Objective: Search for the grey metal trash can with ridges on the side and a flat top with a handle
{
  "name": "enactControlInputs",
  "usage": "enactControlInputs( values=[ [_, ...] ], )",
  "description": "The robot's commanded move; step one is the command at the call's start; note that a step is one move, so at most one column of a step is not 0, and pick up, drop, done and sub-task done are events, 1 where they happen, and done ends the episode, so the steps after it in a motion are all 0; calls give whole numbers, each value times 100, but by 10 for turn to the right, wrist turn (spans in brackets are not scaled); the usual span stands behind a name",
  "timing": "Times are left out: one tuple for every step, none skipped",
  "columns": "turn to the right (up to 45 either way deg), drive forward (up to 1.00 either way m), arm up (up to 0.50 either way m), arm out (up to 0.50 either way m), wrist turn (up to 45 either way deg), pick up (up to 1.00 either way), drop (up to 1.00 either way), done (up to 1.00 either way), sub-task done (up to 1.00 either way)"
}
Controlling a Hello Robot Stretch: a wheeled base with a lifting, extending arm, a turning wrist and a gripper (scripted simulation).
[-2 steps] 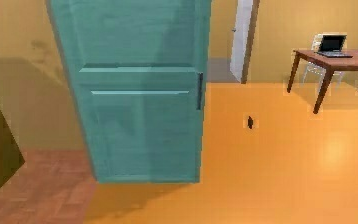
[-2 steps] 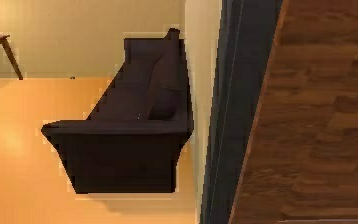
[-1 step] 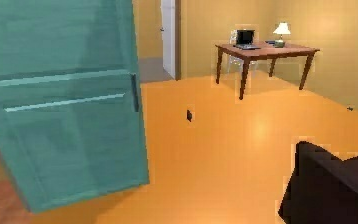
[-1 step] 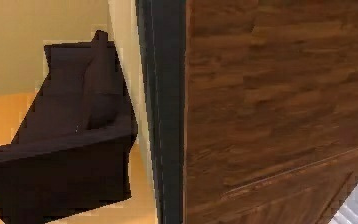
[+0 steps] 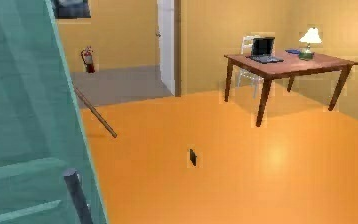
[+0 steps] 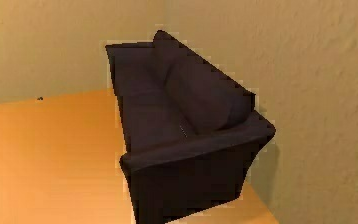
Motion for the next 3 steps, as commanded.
enactControlInputs(
  values=[
    [240,0,0,0,0,0,0,0,0],
    [0,100,0,0,0,0,0,0,0],
    [60,0,0,0,0,0,0,0,0]
  ],
)
